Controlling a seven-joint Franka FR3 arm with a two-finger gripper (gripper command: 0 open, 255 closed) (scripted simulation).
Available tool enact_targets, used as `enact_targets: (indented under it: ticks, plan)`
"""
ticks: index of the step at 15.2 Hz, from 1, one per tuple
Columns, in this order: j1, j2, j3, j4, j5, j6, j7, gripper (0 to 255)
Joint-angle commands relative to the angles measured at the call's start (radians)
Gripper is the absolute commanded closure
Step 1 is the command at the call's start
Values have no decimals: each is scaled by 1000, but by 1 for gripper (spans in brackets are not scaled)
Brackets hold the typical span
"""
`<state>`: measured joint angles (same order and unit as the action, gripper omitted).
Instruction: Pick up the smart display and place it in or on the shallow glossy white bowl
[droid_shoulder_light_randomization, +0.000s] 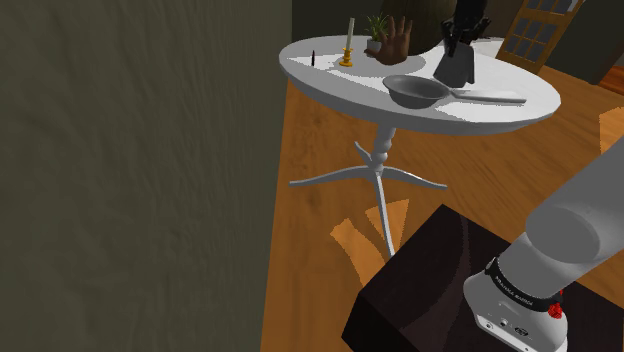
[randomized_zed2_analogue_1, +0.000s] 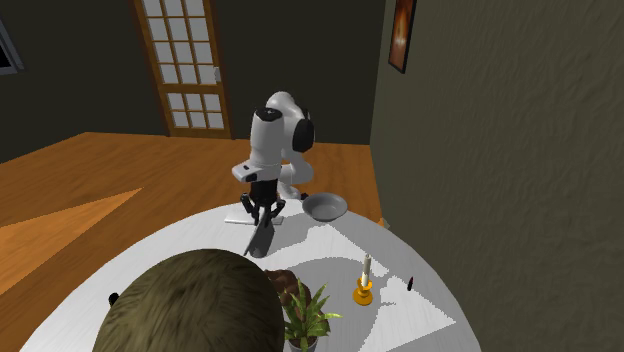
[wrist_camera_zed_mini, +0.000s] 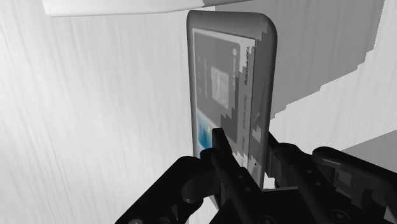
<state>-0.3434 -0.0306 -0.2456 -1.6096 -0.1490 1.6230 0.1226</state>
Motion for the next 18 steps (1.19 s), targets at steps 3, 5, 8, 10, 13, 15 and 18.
enact_targets:
  ticks: [3,5,8,10,13,15,18]
  plan:
    - [-1,16,-1,70,4,-53,-9,255]
    - [-1,26,-1,110,7,-83,-15,255]
    - [-3,44,-3,174,11,-128,-23,255]
    - [-4,58,-4,219,14,-159,-30,255]
    - [-7,83,-6,292,20,-208,-40,255]
    - [-9,102,-8,345,24,-242,-47,255]
    - [-14,135,-11,433,32,-296,-59,255]
